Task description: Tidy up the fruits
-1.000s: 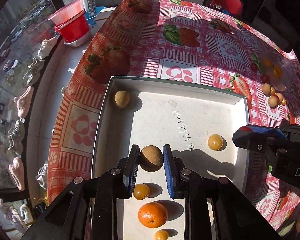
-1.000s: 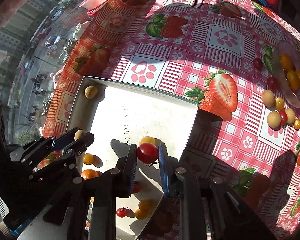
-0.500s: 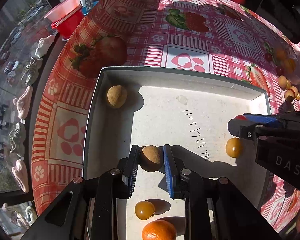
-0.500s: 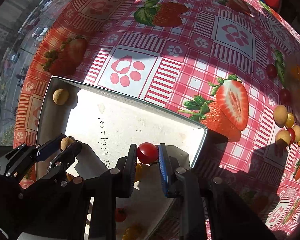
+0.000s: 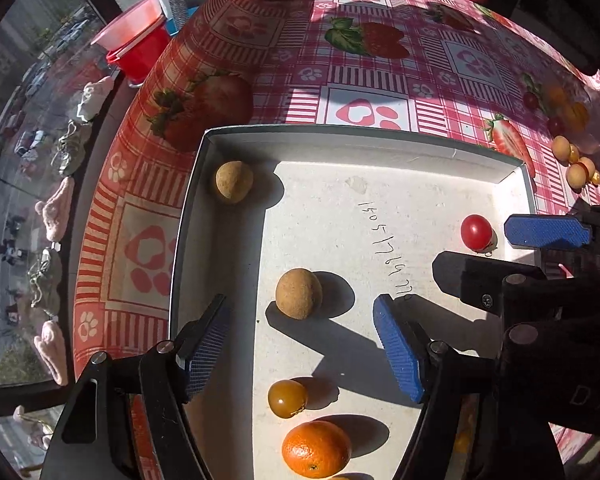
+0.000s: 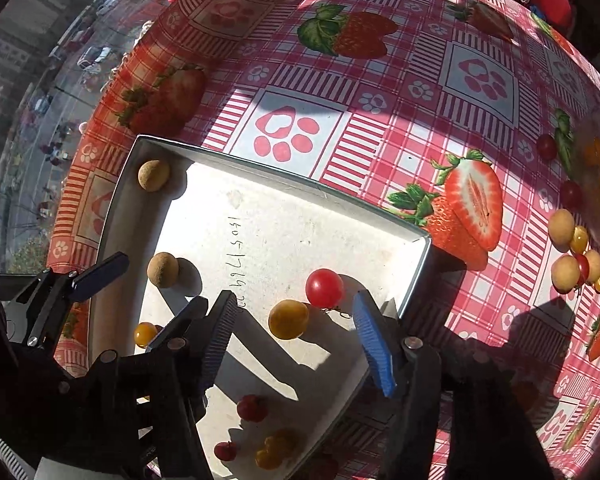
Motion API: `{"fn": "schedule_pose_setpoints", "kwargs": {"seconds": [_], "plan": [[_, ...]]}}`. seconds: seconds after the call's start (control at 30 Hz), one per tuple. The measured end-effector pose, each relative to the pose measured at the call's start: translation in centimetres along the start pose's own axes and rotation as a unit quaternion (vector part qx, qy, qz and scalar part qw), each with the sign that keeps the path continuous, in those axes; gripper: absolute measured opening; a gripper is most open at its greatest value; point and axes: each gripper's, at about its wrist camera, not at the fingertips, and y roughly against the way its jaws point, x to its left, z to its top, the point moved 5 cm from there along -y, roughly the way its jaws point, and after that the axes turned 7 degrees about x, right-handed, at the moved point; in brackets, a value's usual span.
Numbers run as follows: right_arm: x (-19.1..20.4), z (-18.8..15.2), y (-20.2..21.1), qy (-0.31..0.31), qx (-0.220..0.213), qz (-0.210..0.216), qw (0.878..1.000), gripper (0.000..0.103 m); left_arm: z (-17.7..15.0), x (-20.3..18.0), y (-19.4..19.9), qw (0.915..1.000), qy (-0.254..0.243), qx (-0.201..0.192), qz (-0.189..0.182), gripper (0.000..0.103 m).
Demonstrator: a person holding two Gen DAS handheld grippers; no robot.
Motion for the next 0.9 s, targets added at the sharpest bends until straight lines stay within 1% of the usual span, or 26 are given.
{"fn": "schedule_pose_setpoints", "kwargs": {"seconds": [0.03,0.13,0.2,0.23,0.27,0.3,0.43,0.47,0.6,0.77,0.8,0.9], "plan": [[0.2,-0.2,0.4,0.000,-0.005,0.000,1.000,0.081,-0.3,-0.1,0.2,1.0000,0.003,0.001,-0.001,0.074],[0.6,-0.8,1.5,-0.001,-0.012,0.009,1.000,0.082,-1.1,-0.3,0.7,1.0000,0.008,0.005,-0.003,0.074],[0.7,-1.4,2.0,0.001,-0.013,0.002,1.000,0.083,-1.8,-0.6,1.3,0.9999,0.011,0.002,-0.005,0.074],[0.8,-1.7,2.3,0.002,-0.014,-0.002,1.000,0.084,-2.1,-0.8,1.7,0.9999,0.011,0.001,-0.006,0.084],[0.6,-2.1,2.6,0.003,-0.015,-0.007,1.000,0.086,-2.4,-1.0,2.1,0.9999,0.010,-0.002,-0.007,0.099],[0.8,-2.3,2.9,0.003,-0.016,-0.010,1.000,0.087,-2.7,-1.2,2.6,0.9999,0.010,-0.008,-0.009,0.101],[-0.1,-4.1,4.1,0.002,-0.014,-0.025,1.000,0.095,-3.8,-1.8,3.8,0.9998,0.008,-0.010,-0.012,0.101],[-0.1,-4.5,4.2,0.002,-0.013,-0.029,1.000,0.102,-4.0,-1.5,3.9,0.9998,0.010,-0.010,-0.011,0.101],[-0.5,-5.9,5.3,0.010,-0.010,-0.039,0.999,0.103,-4.6,-0.8,4.2,0.9997,0.013,0.002,-0.020,0.101],[-0.3,-7.8,6.0,0.014,0.001,-0.041,0.999,0.103,-5.6,-0.7,5.9,0.9997,0.008,-0.016,-0.019,0.101],[-0.2,-8.3,6.2,0.016,0.003,-0.040,0.999,0.103,-5.9,-0.8,6.3,0.9996,0.009,-0.020,-0.017,0.101],[0.0,-9.8,6.9,0.016,0.010,-0.030,0.999,0.103,-6.9,-0.7,7.6,0.9997,0.005,-0.021,0.011,0.101]]}}
